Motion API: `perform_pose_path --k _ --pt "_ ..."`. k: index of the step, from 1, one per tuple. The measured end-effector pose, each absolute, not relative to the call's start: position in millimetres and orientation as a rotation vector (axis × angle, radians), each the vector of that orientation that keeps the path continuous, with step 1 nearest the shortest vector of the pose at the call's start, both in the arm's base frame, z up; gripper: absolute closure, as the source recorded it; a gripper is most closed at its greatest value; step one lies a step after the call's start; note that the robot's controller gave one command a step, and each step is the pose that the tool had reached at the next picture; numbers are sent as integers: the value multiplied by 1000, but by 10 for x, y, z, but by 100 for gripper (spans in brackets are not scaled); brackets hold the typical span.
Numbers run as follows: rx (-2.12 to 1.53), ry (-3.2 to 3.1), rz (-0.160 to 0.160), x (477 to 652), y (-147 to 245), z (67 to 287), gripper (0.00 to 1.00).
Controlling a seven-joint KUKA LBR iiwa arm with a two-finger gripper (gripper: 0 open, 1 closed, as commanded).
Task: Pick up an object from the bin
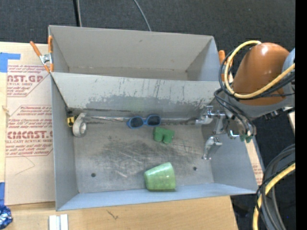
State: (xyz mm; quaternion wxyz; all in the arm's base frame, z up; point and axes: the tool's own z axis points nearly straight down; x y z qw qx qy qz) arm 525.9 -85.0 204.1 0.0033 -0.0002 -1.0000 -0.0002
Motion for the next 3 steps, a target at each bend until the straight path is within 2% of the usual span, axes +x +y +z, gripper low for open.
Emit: perform_pose_path --k 1,2,3 --pt "4 -3151 2 5785 -478 702 0" --pt "-16 -3147 -2 5842 -258 1018 0" --pt "-190 -3136 -2 5716 -177 994 0"
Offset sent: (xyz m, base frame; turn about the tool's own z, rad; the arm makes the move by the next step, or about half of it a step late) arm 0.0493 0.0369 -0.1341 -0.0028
